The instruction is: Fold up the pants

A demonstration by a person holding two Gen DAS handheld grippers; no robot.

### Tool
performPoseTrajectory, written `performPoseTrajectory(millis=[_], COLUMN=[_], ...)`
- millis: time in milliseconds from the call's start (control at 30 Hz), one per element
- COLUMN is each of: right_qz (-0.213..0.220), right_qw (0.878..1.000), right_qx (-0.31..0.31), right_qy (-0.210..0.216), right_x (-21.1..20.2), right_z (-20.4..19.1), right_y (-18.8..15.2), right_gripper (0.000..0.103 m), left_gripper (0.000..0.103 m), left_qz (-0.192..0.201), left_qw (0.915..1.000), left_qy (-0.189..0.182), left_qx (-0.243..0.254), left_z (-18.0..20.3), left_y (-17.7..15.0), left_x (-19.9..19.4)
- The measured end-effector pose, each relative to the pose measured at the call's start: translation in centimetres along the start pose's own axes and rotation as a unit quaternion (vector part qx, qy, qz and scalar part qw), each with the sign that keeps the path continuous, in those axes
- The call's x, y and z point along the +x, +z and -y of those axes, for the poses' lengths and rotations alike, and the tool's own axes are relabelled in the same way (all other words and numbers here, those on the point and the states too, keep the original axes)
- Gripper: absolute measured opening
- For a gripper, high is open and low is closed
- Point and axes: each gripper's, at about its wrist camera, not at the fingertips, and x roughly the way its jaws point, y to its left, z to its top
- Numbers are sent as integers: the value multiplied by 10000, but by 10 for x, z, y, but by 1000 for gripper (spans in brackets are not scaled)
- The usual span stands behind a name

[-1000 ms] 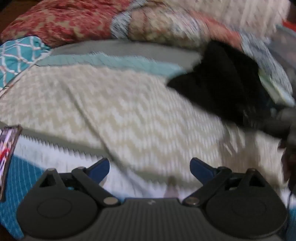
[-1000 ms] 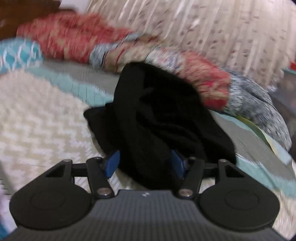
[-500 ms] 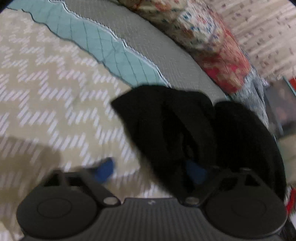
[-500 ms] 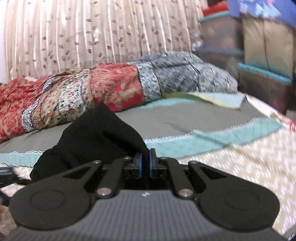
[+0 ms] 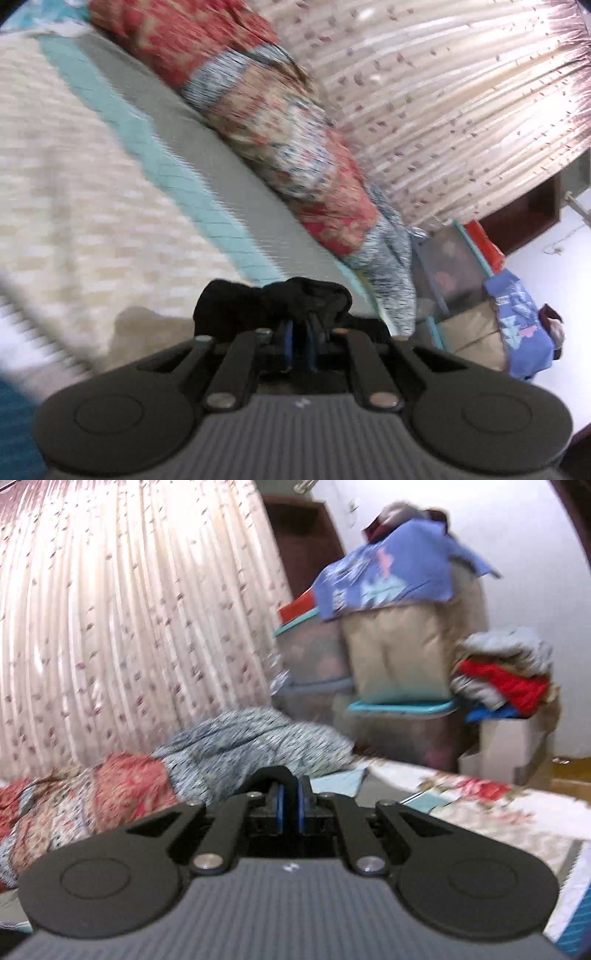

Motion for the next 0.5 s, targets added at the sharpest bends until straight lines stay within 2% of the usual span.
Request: performPoseTrajectory(millis=[67,133,200,267,300,333,400,433,467,500], right_qz=[-33,-220,-469,-1000,-1154,-1176,-1098,-1090,-1113,-1129], right_qw=[9998,9984,9956,9891,9872,9868,9858,9859,9856,9852], right_qx=[38,166,186,144,282,440,507,456,358,324], right_qy=[-200,-488,-796,-1068,-1061,-1019,-1163,-1189,-1220,-1248], right_x=[2,4,7,13,12,6,-8,-12,-16,-19], right_z=[13,28,39,49,55,61,67,68,69,72], right_y=[-1,-10,-24,-40,-46,-49,-56,-57,-58,-59], right_gripper=[10,11,17,28,37,47,59,65,66,66], left_gripper=[7,7,7,7,8,9,11,18,29,34], left_qz=[-30,-169,-367,-465,-496,-530,-545,-557,-589,-602], left_qw=[9990,9964,9919,9897,9894,9892,9896,9900,9908,9911], left_qy=[422,683,862,887,869,851,811,816,783,761], left_qx=[-157,-477,-863,-1024,-1052,-1068,-1053,-1006,-936,-911], left_z=[-20,-48,-68,-77,-81,-85,-81,-78,-78,-74], left_y=[-13,-31,-46,-57,-61,-62,-62,-60,-60,-57], left_x=[-20,-36,-37,-36,-36,-32,-25,-21,-19,-12])
